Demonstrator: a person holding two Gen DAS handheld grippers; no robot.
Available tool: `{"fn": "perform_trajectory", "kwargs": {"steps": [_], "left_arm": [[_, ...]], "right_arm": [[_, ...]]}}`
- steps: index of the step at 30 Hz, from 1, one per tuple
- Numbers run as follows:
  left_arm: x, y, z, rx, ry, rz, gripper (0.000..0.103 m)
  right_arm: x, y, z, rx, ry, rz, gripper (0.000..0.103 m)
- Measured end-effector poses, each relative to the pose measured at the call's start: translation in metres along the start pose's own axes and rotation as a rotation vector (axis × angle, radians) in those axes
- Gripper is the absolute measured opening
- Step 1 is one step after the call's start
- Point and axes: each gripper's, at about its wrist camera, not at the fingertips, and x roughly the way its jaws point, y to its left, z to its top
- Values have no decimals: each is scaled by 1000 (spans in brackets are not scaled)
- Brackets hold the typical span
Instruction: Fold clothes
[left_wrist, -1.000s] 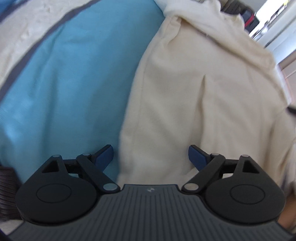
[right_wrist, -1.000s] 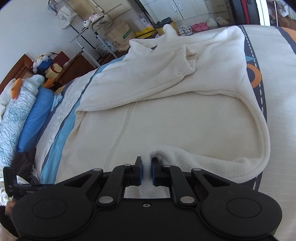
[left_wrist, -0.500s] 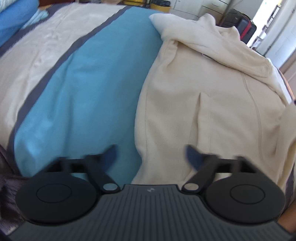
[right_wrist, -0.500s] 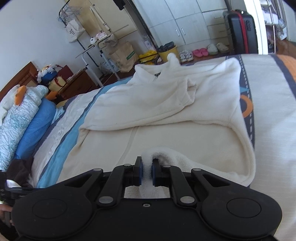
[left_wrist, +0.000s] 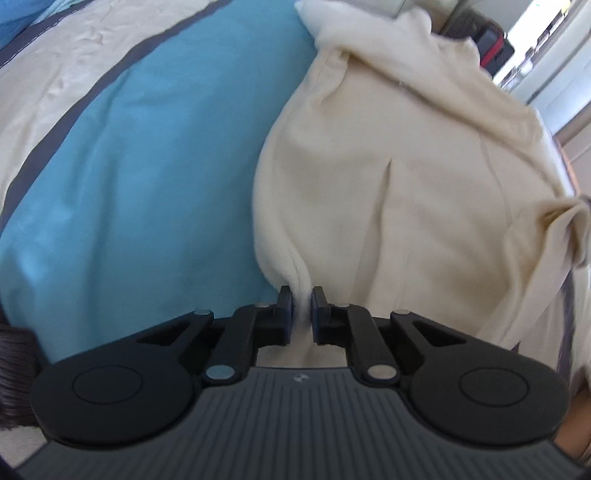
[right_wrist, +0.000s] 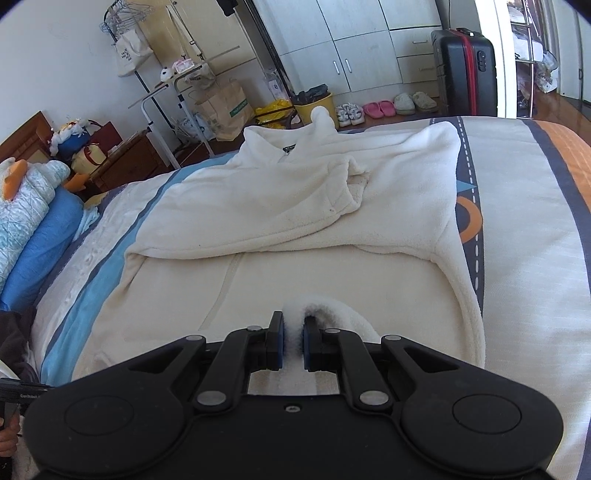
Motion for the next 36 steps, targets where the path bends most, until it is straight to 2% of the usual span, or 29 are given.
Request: {"fn": "perform_trajectory", "kwargs": {"steps": [5, 6, 8, 12, 14, 16, 17, 19, 23, 24, 25, 26, 29, 32, 36], "left_arm": [[-14, -4, 15, -17, -158, -86, 9], [-16, -8, 27, -1, -188, -119, 9], [-21, -23, 47, 20, -242, -138, 5], [-13, -42, 71, -8, -288, -107, 5], [-4, -45, 64, -10, -301, -19, 8], [6, -45, 53, 1, -267, 89, 13], [8, -40, 47, -4, -246, 118, 15], [3, -25, 34, -49, -222, 114, 33], [-28, 1, 18, -114, -251, 78, 51], [-34, 5, 15, -119, -261, 68, 59], [-35, 10, 14, -126, -245, 37, 65], [-33, 13, 13, -140, -215, -7, 67], [-9, 44, 10, -278, -45, -282, 78], [3, 50, 2, -347, 43, -252, 78], [-10, 39, 2, -228, 13, -60, 78]], "right_arm": [[-9, 5, 0, -15, -41, -39, 11], [-13, 7, 0, -28, -58, -65, 11], [-16, 12, 2, -52, -92, -132, 10], [-20, 12, 4, -70, -118, -228, 10], [-18, 9, 1, -79, -91, -234, 10], [-11, 4, -3, -57, -34, -222, 10], [-7, 2, -5, -48, -5, -215, 10], [-4, 2, -7, -45, 15, -200, 10], [-10, 2, -1, -44, -34, -206, 10], [-12, 3, 1, -46, -52, -211, 10], [-15, 4, 2, -55, -66, -218, 9], [-16, 6, 3, -65, -79, -228, 9], [-19, 12, 1, -96, -85, -257, 10], [-18, 14, -2, -101, -78, -256, 9], [-19, 14, 0, -111, -90, -257, 9]]}}
